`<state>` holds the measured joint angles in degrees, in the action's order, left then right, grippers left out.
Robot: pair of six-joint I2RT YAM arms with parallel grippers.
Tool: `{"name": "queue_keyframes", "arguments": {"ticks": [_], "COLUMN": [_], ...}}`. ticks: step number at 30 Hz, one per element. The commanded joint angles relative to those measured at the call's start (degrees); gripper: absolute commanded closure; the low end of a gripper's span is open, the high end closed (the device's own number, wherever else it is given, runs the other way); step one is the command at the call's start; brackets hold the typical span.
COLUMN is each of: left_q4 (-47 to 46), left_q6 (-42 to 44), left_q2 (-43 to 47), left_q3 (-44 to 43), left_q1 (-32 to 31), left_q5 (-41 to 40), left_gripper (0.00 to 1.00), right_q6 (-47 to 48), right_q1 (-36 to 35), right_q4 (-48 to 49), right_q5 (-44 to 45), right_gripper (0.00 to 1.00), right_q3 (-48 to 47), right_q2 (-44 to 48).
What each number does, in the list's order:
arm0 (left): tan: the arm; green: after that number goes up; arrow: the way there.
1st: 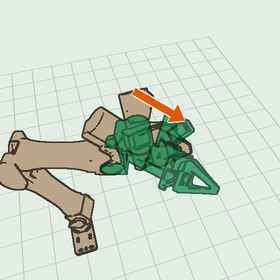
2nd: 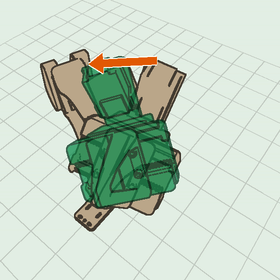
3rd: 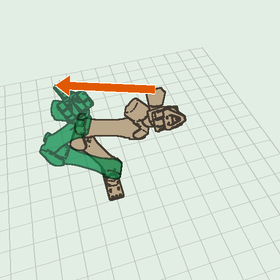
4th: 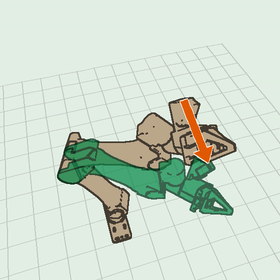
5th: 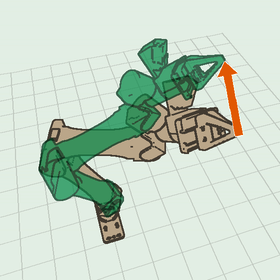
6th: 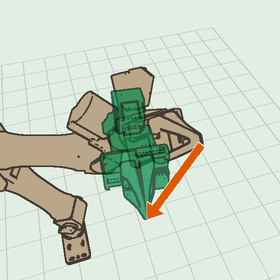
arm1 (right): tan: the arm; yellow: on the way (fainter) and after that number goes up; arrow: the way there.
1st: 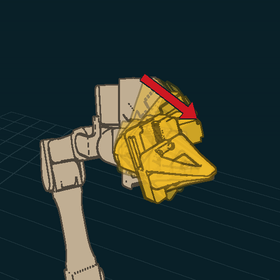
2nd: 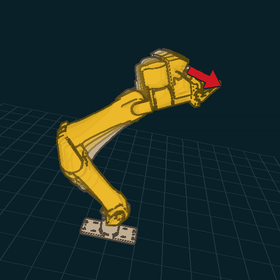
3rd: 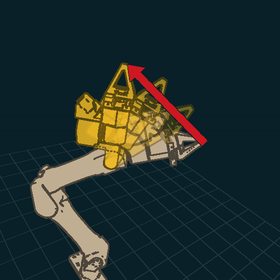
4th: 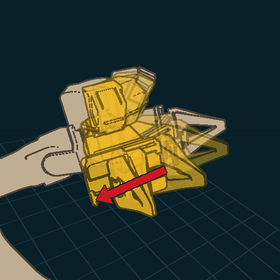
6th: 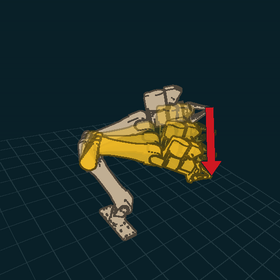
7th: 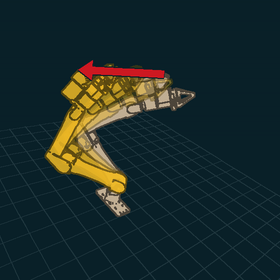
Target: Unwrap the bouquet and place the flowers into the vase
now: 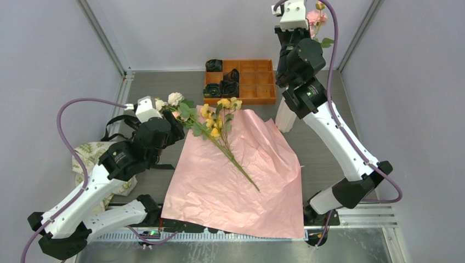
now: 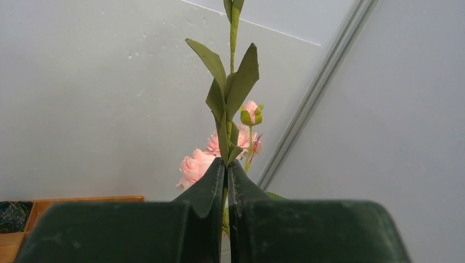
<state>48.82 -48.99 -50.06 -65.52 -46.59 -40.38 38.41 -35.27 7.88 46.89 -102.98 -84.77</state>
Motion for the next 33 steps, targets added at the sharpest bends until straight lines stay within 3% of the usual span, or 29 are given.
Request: {"name": "queue_keyframes", "arguments": {"ticks": [1, 13, 33], "left_q4": [-3.4, -3.6, -4.7], "left_q6": [0.3, 0.1, 0.1], "left_q2": [-0.5, -1.0, -3.2], "left_q3": [-0.4, -0.3, -0.5], "left_q1": [0.1, 0.1, 0.1], "left_q5": [0.1, 0.3, 2.1], "left_gripper": [0.38, 0.39, 0.39], "right_q6": [-2.4, -5.1, -17.1], "right_q1": [1.2, 4.2, 4.2], "right_q4": [1.1, 0.6, -6.3], "right_q5": [-1.0, -2.7, -2.8], "right_gripper": [0.99, 0.99, 0.99], "right_q3": [0.7, 5.2, 17.4], "right_q2": [2.9, 3.5, 13.0]}}
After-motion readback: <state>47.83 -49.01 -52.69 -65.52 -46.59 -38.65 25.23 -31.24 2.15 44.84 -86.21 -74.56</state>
